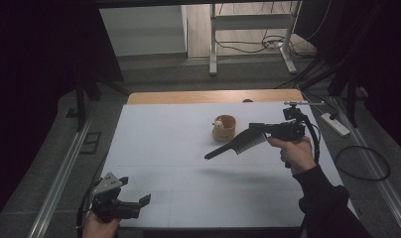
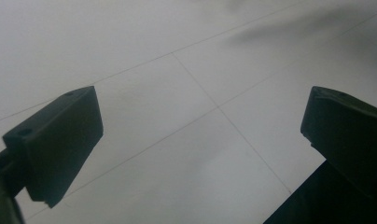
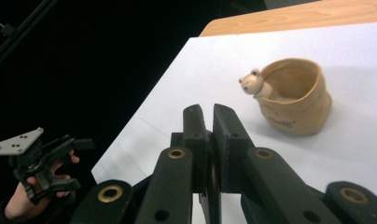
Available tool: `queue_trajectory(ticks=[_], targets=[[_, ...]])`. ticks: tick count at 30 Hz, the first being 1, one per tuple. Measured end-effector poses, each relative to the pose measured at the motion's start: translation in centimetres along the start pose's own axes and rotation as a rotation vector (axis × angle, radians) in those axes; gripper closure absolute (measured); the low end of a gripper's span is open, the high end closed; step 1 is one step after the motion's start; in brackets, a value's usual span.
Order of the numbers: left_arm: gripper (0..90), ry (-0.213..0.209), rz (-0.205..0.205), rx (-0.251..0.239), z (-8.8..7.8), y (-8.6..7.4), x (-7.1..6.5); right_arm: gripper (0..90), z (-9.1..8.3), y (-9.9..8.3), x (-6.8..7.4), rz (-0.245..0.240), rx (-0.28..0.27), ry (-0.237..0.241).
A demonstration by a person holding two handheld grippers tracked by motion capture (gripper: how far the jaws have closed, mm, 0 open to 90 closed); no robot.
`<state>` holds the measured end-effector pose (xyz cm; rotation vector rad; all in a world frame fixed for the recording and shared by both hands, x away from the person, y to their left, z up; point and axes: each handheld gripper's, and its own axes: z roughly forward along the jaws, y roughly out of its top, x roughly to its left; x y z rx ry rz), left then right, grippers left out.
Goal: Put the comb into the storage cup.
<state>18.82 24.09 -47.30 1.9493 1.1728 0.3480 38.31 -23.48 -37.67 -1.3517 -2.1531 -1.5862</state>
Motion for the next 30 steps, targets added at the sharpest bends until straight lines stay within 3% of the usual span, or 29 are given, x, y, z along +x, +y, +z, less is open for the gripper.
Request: queue_trajectory(ticks=[30], targets=[[0.0,0.012,0.003,0.033,0.2,0.1,0.0,84.5,-3.3,3.8,-1.6,0.029,-0.083,-0.111]])
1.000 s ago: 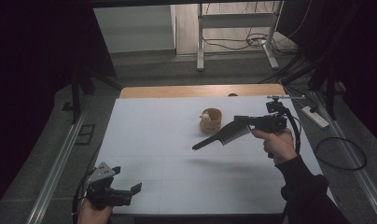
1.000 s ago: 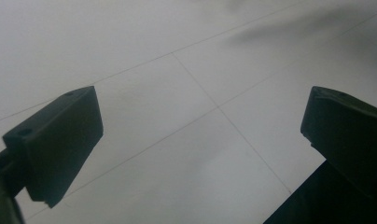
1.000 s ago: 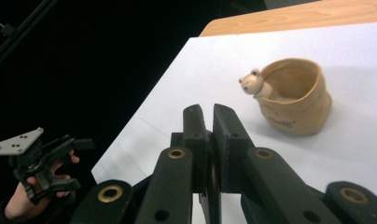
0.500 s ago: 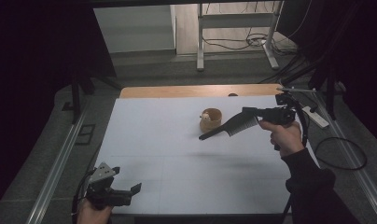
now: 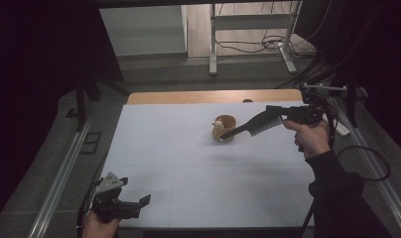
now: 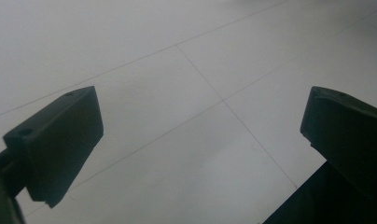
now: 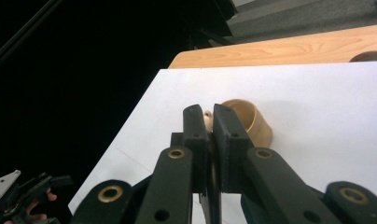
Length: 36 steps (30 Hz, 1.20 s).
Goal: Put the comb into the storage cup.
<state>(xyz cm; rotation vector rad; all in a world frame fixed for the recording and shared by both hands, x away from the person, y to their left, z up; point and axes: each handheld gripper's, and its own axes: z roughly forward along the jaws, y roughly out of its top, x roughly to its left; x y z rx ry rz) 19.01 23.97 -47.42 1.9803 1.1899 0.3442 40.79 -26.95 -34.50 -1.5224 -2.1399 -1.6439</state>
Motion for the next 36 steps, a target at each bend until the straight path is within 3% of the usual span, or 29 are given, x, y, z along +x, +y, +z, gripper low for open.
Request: queue_trajectory(ticks=[20,36], targets=[[0.0,0.0,-0.004,0.003,0.0,0.0,0.0,84.6,-1.1,2.7,-0.4,-0.004,-0.047,-0.069],[0.0,-0.003,-0.01,0.005,0.1,0.0,0.1,84.5,0.1,4.6,-0.5,-0.017,-0.06,-0.126]])
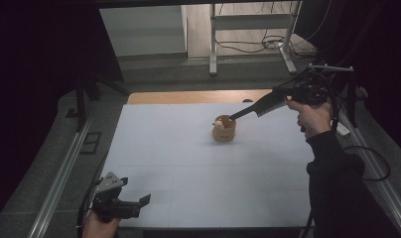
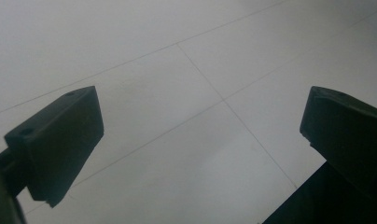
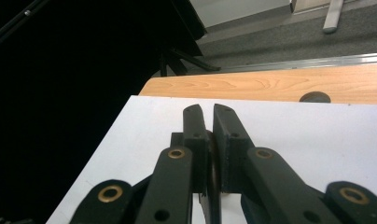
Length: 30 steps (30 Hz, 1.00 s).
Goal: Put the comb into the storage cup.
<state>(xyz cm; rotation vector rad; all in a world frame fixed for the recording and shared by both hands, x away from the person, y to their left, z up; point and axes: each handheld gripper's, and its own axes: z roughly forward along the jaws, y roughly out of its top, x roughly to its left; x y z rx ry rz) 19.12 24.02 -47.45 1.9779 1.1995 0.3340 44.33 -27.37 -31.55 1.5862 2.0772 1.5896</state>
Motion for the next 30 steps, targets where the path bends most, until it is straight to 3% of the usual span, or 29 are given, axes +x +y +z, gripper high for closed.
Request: queue_trajectory(ticks=[30], targets=[[0.0,0.0,0.007,0.01,0.1,0.0,0.0,84.5,5.1,-0.4,0.3,-0.019,0.052,-0.05]])
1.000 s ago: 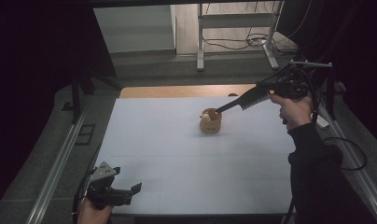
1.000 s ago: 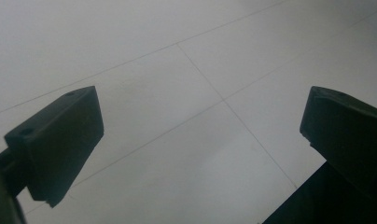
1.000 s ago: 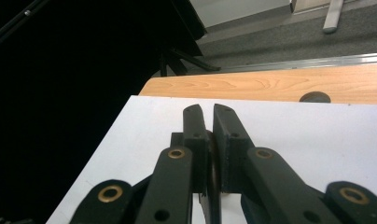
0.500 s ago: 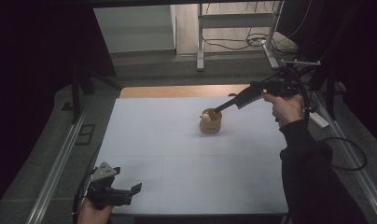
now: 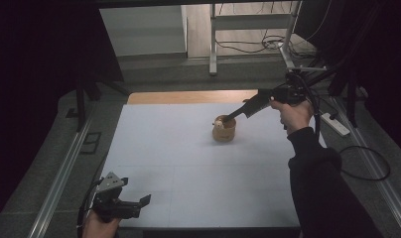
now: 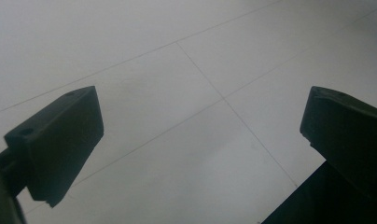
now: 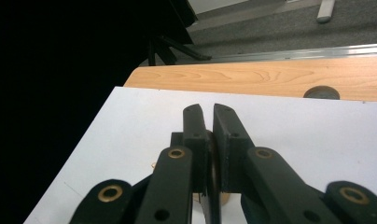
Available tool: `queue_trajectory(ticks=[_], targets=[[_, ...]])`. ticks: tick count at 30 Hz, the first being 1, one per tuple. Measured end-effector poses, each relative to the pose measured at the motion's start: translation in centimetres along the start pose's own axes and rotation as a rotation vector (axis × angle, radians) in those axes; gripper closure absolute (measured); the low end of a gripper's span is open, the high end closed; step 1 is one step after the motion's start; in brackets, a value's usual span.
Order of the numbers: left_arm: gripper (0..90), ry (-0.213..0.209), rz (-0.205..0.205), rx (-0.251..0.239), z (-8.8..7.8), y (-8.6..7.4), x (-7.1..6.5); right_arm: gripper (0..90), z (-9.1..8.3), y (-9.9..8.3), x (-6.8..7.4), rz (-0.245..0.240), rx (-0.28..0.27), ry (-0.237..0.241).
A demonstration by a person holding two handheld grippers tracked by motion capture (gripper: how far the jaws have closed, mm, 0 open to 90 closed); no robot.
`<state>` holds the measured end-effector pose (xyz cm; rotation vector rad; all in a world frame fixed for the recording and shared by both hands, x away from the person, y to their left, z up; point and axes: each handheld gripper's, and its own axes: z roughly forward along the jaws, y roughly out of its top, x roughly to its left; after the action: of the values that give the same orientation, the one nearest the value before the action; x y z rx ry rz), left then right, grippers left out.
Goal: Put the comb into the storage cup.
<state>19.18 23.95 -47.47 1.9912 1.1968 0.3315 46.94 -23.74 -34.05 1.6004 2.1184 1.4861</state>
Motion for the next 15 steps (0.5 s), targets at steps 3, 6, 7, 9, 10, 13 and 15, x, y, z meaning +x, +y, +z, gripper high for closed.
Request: queue_trajectory(ticks=[3,6,7,9,10,13,15], targets=[[0.0,0.0,0.0,0.004,0.0,0.0,0.0,84.5,0.5,-0.1,0.1,-0.004,0.008,-0.006],[0.0,0.001,0.001,0.005,0.1,0.0,0.0,84.5,1.0,-0.3,0.0,0.002,0.012,-0.003],[0.0,0.001,0.0,0.006,0.1,0.0,0.0,84.5,1.2,-0.3,0.0,0.001,0.015,-0.004],[0.0,0.0,0.0,0.01,0.1,0.1,0.0,84.5,1.5,-0.5,-0.1,0.003,0.02,-0.006],[0.0,0.001,0.001,0.013,0.1,0.1,0.0,84.4,1.7,-0.6,-0.1,0.004,0.021,-0.006],[0.0,0.001,0.002,0.016,0.2,0.1,0.0,84.5,2.2,-0.9,-0.4,0.013,0.027,-0.005],[0.1,0.0,0.002,0.018,0.2,0.1,0.0,84.5,2.5,-1.0,-0.5,0.019,0.028,-0.005]])
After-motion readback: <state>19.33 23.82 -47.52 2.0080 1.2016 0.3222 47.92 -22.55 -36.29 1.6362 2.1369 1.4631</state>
